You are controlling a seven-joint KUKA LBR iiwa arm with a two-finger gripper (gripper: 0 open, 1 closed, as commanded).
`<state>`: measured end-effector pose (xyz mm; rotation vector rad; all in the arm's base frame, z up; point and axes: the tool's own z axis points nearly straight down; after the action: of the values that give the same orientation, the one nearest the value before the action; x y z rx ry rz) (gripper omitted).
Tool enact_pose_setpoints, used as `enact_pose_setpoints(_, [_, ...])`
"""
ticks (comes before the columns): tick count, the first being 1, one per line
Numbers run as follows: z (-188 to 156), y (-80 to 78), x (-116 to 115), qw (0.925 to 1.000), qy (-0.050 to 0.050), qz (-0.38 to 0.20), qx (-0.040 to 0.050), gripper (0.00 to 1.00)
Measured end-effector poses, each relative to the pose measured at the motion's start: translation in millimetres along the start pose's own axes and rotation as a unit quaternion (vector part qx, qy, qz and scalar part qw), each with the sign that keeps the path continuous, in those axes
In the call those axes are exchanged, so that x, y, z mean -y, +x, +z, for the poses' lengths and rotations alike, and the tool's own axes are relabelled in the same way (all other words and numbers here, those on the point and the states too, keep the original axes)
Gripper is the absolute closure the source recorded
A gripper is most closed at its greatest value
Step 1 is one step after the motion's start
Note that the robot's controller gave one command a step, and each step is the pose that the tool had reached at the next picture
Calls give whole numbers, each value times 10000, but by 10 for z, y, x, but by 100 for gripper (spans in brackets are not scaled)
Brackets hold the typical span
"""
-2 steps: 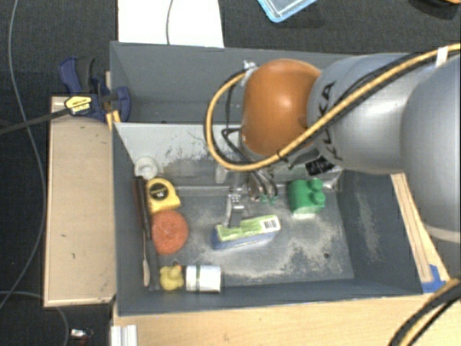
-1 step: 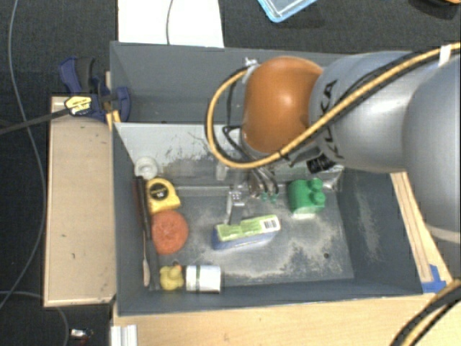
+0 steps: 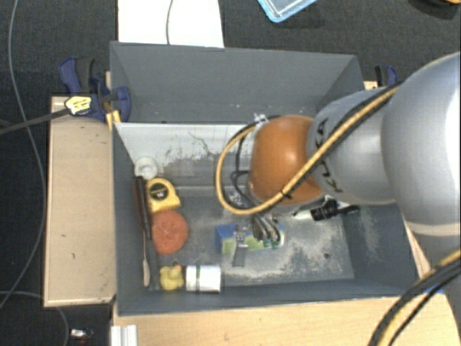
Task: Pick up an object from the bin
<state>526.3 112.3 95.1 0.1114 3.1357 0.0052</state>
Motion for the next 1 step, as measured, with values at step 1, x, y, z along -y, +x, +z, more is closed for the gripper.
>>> enact_pose_setpoints(1, [378,193,42,10000,5,52,-2,0])
